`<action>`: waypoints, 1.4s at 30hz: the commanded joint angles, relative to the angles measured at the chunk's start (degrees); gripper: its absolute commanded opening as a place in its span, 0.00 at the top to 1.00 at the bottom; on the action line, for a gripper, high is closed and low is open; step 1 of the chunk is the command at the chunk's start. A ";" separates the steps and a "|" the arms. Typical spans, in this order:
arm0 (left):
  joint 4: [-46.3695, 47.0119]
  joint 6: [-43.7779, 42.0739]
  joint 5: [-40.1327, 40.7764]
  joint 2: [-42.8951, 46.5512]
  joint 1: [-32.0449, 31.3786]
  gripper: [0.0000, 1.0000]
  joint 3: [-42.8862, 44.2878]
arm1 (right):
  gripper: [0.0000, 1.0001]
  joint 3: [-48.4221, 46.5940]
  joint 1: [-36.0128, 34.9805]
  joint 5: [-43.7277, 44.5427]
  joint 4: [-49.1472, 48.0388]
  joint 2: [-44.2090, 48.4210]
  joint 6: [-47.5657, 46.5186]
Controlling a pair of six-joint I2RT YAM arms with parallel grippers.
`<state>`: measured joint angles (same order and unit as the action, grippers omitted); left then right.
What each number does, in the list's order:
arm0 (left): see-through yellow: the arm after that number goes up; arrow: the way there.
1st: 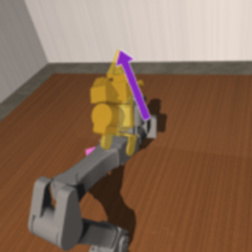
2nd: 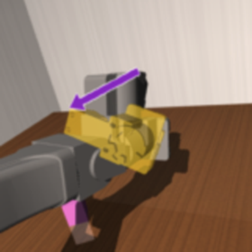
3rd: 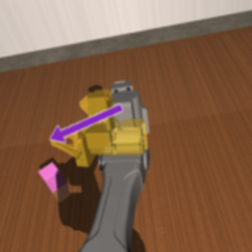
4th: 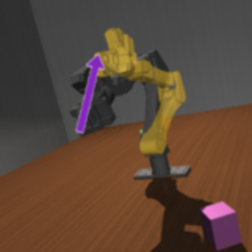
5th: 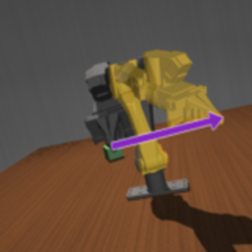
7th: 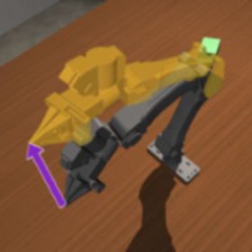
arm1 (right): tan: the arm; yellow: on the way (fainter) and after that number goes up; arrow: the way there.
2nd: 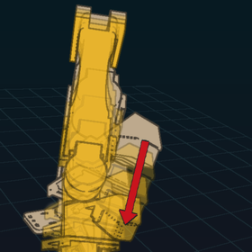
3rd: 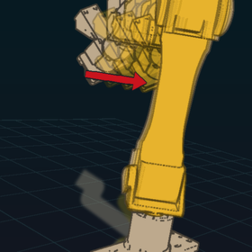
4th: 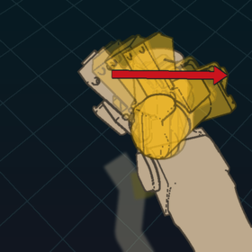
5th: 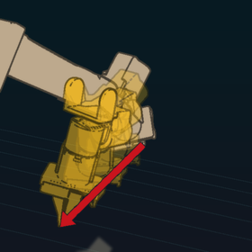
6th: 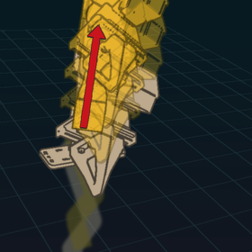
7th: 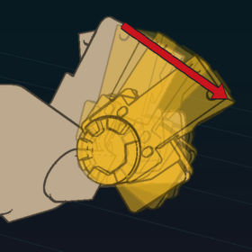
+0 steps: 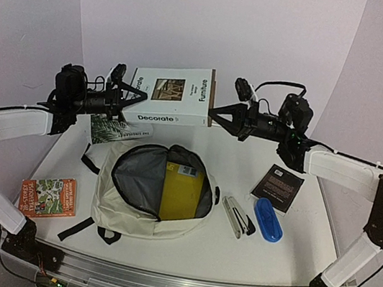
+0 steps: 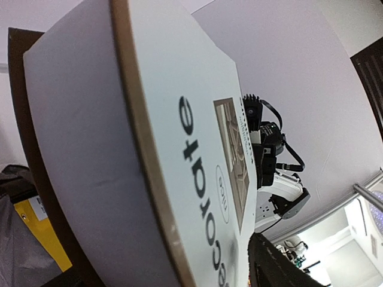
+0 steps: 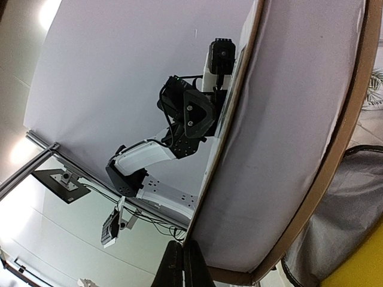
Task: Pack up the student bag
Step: Pick up the book from the center of the board.
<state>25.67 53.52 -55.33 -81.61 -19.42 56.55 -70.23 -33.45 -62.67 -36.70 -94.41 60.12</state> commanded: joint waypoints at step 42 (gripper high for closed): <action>7.98 4.05 -3.76 1.89 -1.07 0.75 0.21 | 0.08 -1.74 3.10 7.99 5.65 -4.85 -12.62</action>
<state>28.54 57.09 -56.16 -79.63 -19.59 53.87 -69.18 -29.91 -52.35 -31.49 -99.45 49.69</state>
